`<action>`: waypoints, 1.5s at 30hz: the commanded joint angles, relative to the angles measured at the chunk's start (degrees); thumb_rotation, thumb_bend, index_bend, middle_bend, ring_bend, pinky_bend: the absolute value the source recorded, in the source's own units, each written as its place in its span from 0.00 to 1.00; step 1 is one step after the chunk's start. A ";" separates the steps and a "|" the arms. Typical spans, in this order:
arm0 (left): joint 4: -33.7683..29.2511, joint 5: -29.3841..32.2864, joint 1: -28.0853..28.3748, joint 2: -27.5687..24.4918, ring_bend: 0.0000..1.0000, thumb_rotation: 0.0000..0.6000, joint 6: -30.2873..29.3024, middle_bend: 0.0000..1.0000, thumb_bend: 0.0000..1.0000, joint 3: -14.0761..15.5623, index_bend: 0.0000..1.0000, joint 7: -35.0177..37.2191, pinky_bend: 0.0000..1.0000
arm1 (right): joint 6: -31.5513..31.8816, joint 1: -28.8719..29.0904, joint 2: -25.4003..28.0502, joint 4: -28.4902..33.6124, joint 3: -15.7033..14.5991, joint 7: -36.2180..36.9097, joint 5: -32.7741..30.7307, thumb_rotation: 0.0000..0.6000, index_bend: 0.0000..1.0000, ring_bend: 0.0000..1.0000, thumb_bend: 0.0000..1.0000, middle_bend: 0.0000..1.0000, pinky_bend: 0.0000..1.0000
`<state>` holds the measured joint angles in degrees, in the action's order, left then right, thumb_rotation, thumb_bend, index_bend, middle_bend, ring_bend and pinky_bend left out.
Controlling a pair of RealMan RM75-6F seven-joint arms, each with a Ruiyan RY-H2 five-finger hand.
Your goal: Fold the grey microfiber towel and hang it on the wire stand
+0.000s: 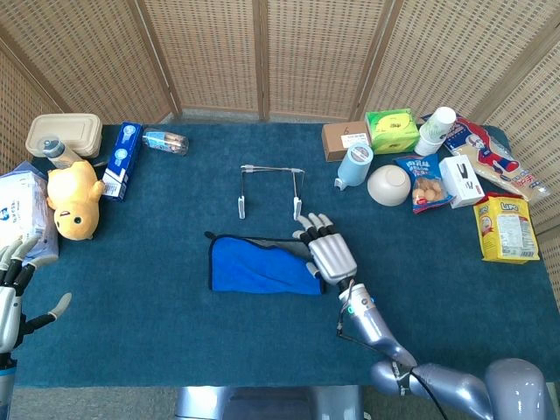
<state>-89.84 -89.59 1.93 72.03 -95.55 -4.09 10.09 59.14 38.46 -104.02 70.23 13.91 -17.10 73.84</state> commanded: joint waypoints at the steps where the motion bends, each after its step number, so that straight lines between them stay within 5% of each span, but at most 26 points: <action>1: -0.16 -0.11 -0.06 -0.03 0.00 1.00 -0.09 0.10 0.34 0.01 0.28 0.01 0.00 | -0.47 0.18 1.19 -0.31 0.72 -0.25 -1.15 1.00 0.24 0.00 0.30 0.09 0.00; 13: -0.64 -0.65 -0.07 -0.28 0.00 1.00 -0.13 0.10 0.34 0.07 0.28 -0.44 0.00 | 1.84 -1.42 5.90 6.22 0.86 -0.12 -2.29 1.00 0.22 0.00 0.31 0.09 0.00; 28: 3.28 -2.68 2.16 -0.39 0.00 1.00 3.66 0.11 0.34 1.34 0.29 -5.26 0.00 | 5.48 -6.25 13.87 20.75 -4.30 -2.95 -1.40 1.00 0.21 0.00 0.30 0.09 0.00; 45: 2.86 -2.90 3.54 -1.41 0.00 1.00 3.46 0.10 0.34 0.28 0.30 -5.71 0.00 | 2.37 -5.23 9.96 19.32 -6.72 -5.23 -2.88 1.00 0.19 0.00 0.30 0.08 0.00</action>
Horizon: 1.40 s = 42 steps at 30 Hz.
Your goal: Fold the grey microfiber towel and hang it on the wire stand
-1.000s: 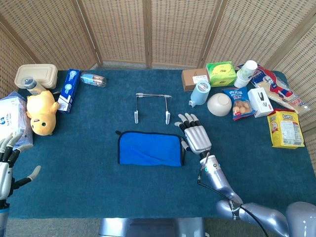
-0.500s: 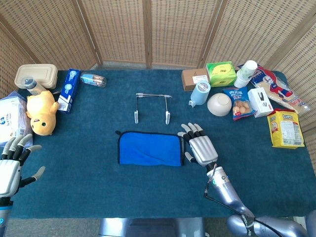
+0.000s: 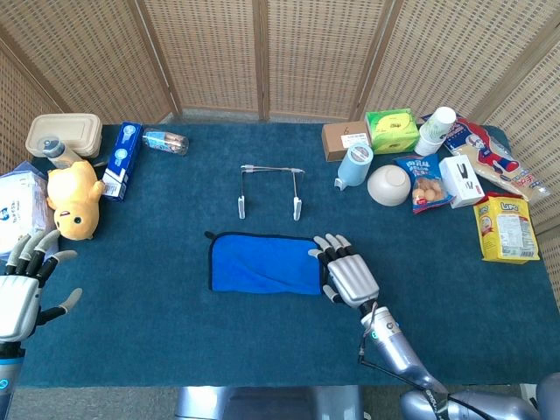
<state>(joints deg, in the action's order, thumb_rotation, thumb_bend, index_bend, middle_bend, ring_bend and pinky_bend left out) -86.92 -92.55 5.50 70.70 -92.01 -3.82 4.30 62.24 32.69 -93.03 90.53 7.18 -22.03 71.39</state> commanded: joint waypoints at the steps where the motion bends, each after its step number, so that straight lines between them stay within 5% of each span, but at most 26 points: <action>1: -0.12 0.10 -0.07 -0.16 0.00 1.00 -0.11 0.10 0.34 0.05 0.30 0.16 0.00 | -1.02 0.82 -1.62 -1.63 0.11 -0.47 -0.64 1.00 0.19 0.00 0.30 0.08 0.00; 16: -0.30 0.59 -0.55 -0.57 0.00 1.00 -0.75 0.10 0.34 0.29 0.29 0.68 0.00 | -2.40 2.12 -4.20 -7.03 -0.13 -2.45 -1.64 1.00 0.18 0.00 0.30 0.08 0.00; 32: 0.12 0.54 -0.20 0.32 0.00 1.00 -0.64 0.09 0.34 0.30 0.29 1.00 0.00 | -0.24 1.42 -0.45 -2.29 -0.22 -5.44 -1.16 1.00 0.16 0.00 0.30 0.08 0.00; 42: 0.97 1.51 -0.67 0.31 0.00 1.00 -0.55 0.09 0.34 0.47 0.29 2.46 0.00 | -2.76 4.95 -3.89 -1.82 1.94 -8.54 -3.14 1.00 0.16 0.00 0.30 0.07 0.00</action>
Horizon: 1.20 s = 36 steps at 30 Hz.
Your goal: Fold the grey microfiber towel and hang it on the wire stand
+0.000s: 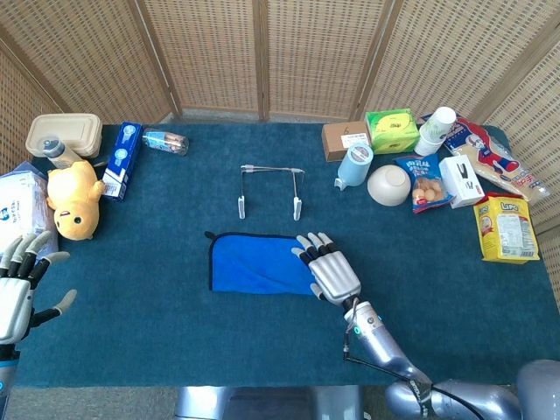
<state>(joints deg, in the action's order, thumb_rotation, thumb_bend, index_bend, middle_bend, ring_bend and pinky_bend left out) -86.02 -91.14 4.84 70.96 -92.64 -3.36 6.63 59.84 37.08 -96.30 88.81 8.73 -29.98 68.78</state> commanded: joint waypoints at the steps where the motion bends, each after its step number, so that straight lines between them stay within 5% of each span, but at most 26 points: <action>1: 0.12 0.16 -0.02 0.07 0.00 1.00 0.14 0.09 0.34 0.04 0.29 0.17 0.00 | -0.53 0.85 -0.95 -0.23 0.56 -0.89 -0.82 1.00 0.15 0.00 0.30 0.07 0.00; 36: -0.02 -0.21 0.04 -0.50 0.00 1.00 0.84 0.08 0.34 0.77 0.29 0.13 0.00 | 1.49 -1.22 2.11 -0.26 -2.37 -3.06 -5.70 1.00 0.12 0.00 0.30 0.06 0.00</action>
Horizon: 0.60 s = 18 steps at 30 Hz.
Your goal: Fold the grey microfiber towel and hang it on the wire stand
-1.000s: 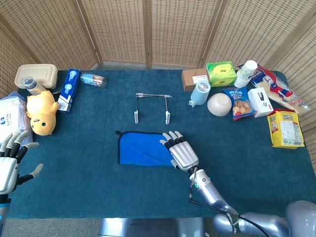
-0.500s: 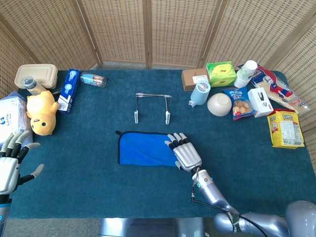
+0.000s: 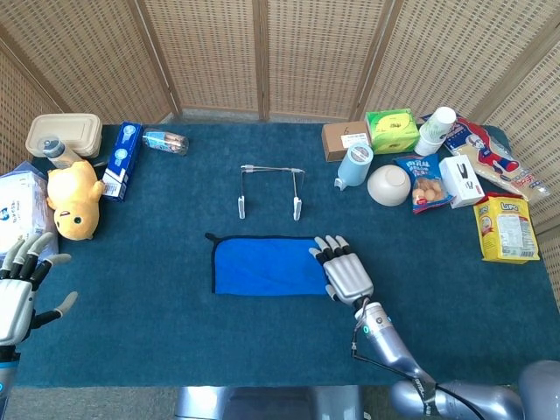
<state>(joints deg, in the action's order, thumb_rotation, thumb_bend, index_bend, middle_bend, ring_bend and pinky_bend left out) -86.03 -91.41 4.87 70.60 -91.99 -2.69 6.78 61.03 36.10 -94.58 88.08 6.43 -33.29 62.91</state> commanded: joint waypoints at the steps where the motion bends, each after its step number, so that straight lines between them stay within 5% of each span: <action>1: -0.05 0.02 0.06 -0.23 0.00 1.00 0.28 0.08 0.34 0.14 0.29 -0.02 0.00 | 0.55 -0.39 0.71 0.91 -0.08 0.55 0.45 1.00 0.12 0.00 0.30 0.06 0.00; 18: -0.33 0.17 2.27 -1.24 0.00 1.00 3.44 0.09 0.34 -0.34 0.37 -0.79 0.00 | 8.27 -3.76 9.76 7.58 4.49 7.49 4.21 1.00 0.13 0.00 0.30 0.06 0.00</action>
<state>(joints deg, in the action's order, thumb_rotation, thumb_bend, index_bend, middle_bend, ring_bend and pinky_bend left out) -86.25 -91.28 6.98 69.41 -88.71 -2.99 6.07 68.12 33.42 -86.66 94.83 10.24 -27.21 66.69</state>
